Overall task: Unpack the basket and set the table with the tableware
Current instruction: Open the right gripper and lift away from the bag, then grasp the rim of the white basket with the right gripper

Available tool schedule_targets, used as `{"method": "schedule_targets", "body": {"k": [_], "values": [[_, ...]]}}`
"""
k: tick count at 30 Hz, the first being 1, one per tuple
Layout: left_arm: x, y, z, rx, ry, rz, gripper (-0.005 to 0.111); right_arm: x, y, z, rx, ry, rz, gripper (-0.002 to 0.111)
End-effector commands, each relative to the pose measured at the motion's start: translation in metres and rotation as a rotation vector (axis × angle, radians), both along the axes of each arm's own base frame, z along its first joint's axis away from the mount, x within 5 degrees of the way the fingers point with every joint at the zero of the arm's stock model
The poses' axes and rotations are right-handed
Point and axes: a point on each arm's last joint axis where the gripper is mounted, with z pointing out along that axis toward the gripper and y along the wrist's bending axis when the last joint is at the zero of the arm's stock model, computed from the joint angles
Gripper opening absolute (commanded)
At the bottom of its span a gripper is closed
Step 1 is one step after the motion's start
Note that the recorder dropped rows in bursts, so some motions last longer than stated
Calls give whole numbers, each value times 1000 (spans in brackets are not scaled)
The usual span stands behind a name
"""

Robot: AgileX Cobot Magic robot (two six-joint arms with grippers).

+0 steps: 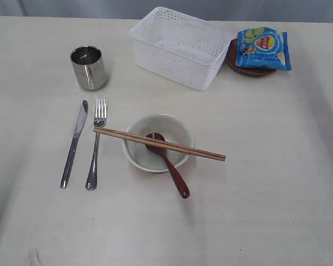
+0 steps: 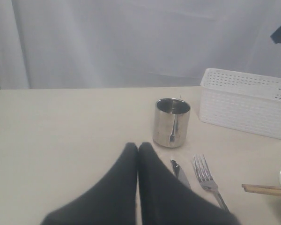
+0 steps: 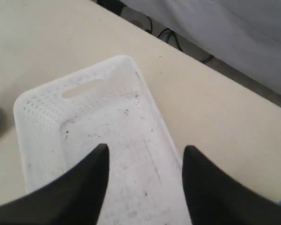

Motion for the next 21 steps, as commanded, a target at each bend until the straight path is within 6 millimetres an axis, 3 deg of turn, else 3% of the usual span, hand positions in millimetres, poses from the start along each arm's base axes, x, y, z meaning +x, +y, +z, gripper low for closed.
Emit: {"method": "schedule_targets", "body": {"k": [1, 11, 13, 19, 21], "values": [[0, 0, 0, -5, -11, -1, 0, 10, 26, -23, -86, -39, 41, 57], [0, 0, 0, -5, -11, -1, 0, 25, 23, -87, -169, 30, 11, 57], [0, 0, 0, -5, -11, -1, 0, 27, 23, -96, -177, 40, 9, 50], [0, 0, 0, -5, -11, -1, 0, 34, 22, -98, -174, -32, -23, 0], [0, 0, 0, -5, -11, -1, 0, 35, 22, -83, -163, -79, -34, -1]]}}
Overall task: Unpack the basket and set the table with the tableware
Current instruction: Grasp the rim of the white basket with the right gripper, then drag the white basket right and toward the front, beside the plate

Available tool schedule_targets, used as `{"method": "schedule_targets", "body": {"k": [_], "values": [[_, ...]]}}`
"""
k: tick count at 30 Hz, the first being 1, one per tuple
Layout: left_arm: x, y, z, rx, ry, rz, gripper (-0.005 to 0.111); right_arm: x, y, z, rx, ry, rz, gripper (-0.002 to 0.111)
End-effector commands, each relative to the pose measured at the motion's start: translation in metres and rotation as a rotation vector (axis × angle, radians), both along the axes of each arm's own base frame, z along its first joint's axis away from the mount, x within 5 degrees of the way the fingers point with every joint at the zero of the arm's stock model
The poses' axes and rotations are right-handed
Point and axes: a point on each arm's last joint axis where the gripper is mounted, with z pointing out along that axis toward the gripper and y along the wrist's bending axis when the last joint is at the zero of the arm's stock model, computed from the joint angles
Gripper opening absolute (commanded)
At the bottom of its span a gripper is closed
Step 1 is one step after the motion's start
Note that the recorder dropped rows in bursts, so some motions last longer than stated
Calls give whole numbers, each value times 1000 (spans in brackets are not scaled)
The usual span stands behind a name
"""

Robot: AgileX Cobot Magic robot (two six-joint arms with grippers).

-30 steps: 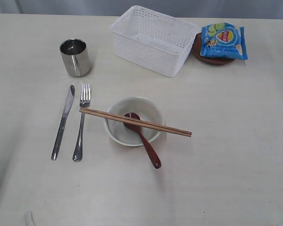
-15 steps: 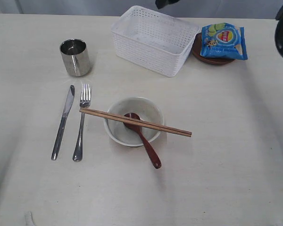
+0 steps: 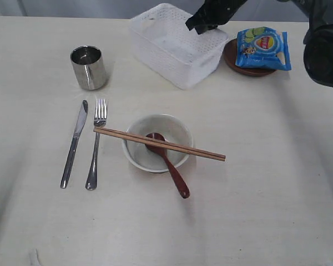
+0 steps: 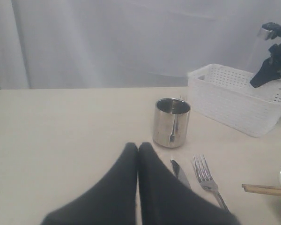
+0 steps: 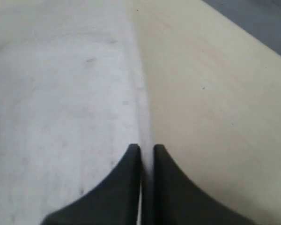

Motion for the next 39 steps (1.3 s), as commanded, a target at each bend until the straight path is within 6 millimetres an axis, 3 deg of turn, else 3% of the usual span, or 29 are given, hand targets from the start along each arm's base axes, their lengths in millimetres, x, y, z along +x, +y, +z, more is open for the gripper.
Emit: {"method": "schedule_targets", "body": {"k": [1, 2, 3, 4, 5, 6, 7, 9, 11, 14, 16, 18, 21, 24, 28, 33, 39], "values": [[0, 0, 0, -5, -11, -1, 0, 5, -5, 44, 41, -142, -38, -1], [0, 0, 0, -5, -11, -1, 0, 5, -8, 54, 46, -164, -43, -1], [0, 0, 0, -5, -11, -1, 0, 1, -16, 83, 57, -203, -52, -1], [0, 0, 0, -5, -11, -1, 0, -2, -22, 97, 61, -218, -60, -1], [0, 0, 0, -5, -11, -1, 0, -7, -38, 121, 64, -234, -89, -1], [0, 0, 0, -5, -11, -1, 0, -9, -51, 132, 55, -237, -104, -1], [0, 0, 0, -5, -11, -1, 0, -13, -81, 149, 26, -237, -147, -1], [0, 0, 0, -5, -11, -1, 0, -18, -135, 161, 4, -223, -249, -1], [0, 0, 0, -5, -11, -1, 0, -24, -195, 157, 0, -183, -382, -1], [0, 0, 0, -5, -11, -1, 0, -40, -279, 124, 47, -60, -591, -1], [0, 0, 0, -5, -11, -1, 0, -52, -317, 88, 47, 19, -687, -1], [0, 0, 0, -5, -11, -1, 0, -61, -333, 66, 49, 50, -738, -1], [0, 0, 0, -5, -11, -1, 0, -69, -346, 41, 42, 72, -780, -1], [0, 0, 0, -5, -11, -1, 0, -72, -345, 20, 28, 92, -778, -1], [0, 0, 0, -5, -11, -1, 0, -66, -332, -2, 34, 133, -747, -1], [0, 0, 0, -5, -11, -1, 0, -55, -296, -28, 23, 204, -654, -1], [0, 0, 0, -5, -11, -1, 0, -42, -234, -33, -3, 210, -500, -1]]}}
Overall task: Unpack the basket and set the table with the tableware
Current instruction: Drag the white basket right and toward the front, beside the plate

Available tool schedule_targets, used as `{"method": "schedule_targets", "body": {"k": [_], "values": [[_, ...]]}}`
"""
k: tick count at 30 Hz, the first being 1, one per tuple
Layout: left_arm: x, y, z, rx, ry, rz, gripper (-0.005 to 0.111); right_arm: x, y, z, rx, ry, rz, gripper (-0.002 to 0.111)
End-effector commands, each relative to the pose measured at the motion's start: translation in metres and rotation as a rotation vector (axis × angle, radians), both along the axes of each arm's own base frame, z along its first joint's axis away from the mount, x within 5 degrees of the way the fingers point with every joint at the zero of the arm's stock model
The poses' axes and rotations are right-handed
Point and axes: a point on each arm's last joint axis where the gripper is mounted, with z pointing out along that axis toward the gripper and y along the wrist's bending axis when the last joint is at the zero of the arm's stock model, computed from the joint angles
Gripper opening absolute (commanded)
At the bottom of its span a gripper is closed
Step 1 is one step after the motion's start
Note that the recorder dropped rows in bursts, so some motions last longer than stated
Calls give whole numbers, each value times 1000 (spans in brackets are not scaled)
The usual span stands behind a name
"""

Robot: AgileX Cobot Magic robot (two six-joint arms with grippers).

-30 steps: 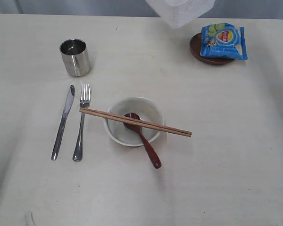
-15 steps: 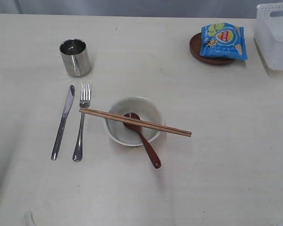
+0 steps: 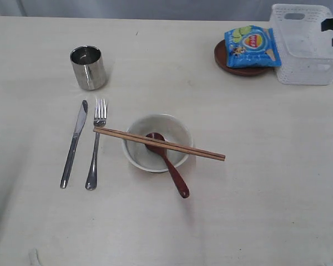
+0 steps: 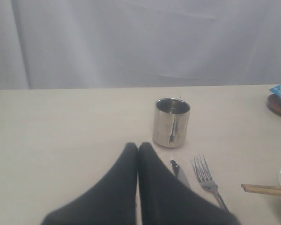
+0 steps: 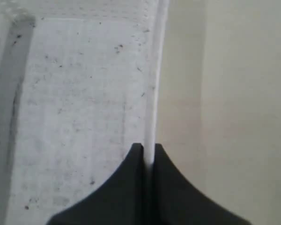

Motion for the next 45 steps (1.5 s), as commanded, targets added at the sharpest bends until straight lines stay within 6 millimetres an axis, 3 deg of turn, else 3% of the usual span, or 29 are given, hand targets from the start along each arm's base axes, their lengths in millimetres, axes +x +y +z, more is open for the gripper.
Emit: {"method": "schedule_targets", "body": {"k": [1, 13, 18, 24, 29, 37, 45], "values": [[0, 0, 0, -5, -11, -1, 0, 4, 55, -23, 21, 91, 144, -1], [0, 0, 0, -5, -11, -1, 0, 1, 148, -24, -18, 166, 374, -1], [0, 0, 0, -5, -11, -1, 0, -5, 172, -24, -31, 207, 441, -1], [0, 0, 0, -5, -11, -1, 0, -12, 194, -9, -32, 210, 492, -1], [0, 0, 0, -5, -11, -1, 0, -15, 201, 12, -46, 194, 418, -1], [0, 0, 0, -5, -11, -1, 0, -21, 172, 17, -258, 304, 45, -1], [0, 0, 0, -5, -11, -1, 0, -27, 178, 27, -172, 324, -96, -1]]}}
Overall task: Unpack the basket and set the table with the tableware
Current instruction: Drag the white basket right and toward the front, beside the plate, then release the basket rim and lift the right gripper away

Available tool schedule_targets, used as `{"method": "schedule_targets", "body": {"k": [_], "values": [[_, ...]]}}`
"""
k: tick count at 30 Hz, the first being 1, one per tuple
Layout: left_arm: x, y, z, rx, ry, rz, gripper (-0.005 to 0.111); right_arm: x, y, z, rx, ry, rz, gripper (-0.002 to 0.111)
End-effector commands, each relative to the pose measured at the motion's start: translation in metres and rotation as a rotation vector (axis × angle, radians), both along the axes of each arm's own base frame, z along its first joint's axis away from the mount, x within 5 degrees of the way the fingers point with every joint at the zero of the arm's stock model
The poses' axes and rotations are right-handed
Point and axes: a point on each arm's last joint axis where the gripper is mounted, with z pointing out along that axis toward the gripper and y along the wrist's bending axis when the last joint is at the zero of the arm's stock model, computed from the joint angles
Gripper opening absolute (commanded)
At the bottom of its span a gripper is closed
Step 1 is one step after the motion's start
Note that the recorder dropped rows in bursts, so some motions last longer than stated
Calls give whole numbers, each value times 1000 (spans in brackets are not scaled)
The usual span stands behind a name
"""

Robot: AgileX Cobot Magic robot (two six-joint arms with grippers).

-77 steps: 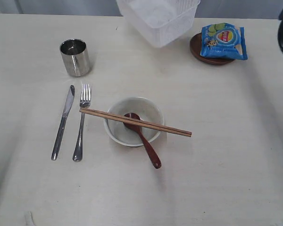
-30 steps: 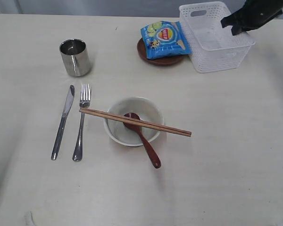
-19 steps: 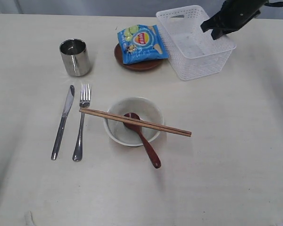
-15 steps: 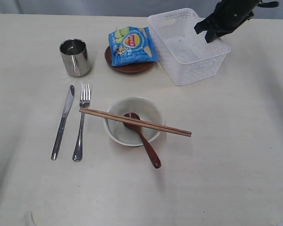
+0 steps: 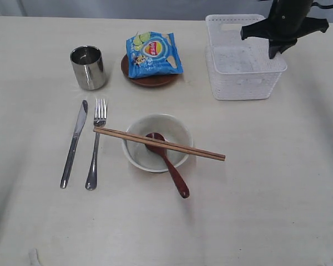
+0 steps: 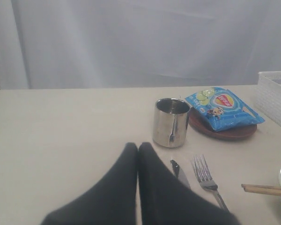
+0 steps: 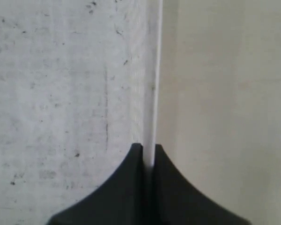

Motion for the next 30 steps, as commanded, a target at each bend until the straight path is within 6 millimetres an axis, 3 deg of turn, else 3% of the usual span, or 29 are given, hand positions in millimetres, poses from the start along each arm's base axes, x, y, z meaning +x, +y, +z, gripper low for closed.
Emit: {"method": "schedule_targets", "body": {"k": [1, 10, 24, 30], "values": [[0, 0, 0, -5, -11, -1, 0, -8, 0, 1, 5, 62, -76, -1], [0, 0, 0, -5, -11, -1, 0, -17, 11, -11, 8, 113, -77, -1], [0, 0, 0, -5, -11, -1, 0, -14, 23, -10, 126, 84, 37, -1], [0, 0, 0, -5, -11, -1, 0, -16, 22, -9, 117, 105, 0, -1]]}}
